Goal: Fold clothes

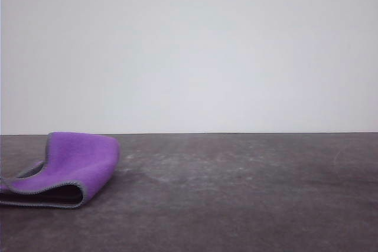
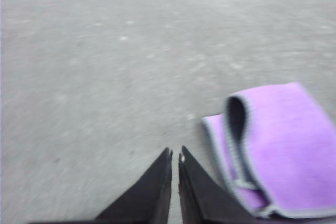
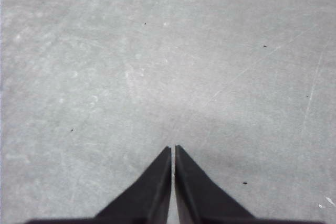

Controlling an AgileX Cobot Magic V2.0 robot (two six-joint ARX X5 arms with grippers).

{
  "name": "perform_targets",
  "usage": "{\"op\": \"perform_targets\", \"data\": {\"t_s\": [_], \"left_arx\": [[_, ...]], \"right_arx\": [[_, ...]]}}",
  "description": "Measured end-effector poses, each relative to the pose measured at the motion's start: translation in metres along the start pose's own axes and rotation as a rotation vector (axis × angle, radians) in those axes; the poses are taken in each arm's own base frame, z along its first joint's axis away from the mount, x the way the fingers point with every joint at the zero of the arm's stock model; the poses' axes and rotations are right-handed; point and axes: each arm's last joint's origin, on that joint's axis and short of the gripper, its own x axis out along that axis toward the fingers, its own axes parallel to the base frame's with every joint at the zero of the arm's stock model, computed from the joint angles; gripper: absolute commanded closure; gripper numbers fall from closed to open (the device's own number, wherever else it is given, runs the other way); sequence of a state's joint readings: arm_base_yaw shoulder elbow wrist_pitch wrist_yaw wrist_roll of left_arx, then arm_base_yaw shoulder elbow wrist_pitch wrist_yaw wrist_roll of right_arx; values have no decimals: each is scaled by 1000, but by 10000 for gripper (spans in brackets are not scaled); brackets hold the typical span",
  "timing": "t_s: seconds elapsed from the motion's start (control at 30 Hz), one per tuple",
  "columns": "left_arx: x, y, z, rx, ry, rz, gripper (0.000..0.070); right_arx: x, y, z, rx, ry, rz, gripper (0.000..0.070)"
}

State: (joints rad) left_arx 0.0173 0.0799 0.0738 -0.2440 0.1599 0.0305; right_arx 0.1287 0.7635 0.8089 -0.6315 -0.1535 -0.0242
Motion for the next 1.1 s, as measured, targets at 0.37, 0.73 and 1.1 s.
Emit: {"op": "perform_targets", "data": {"t_s": [0.37, 0.73, 1.1], "left_arx": [[-1, 2, -2, -47, -96, 62, 684], [-1, 2, -2, -60, -101, 68, 684], [-1, 2, -2, -60, -101, 68, 684]], "right_arx": [[0, 0, 0, 0, 0, 0, 694], [0, 0, 0, 0, 0, 0, 694], [0, 0, 0, 0, 0, 0, 694]]}}
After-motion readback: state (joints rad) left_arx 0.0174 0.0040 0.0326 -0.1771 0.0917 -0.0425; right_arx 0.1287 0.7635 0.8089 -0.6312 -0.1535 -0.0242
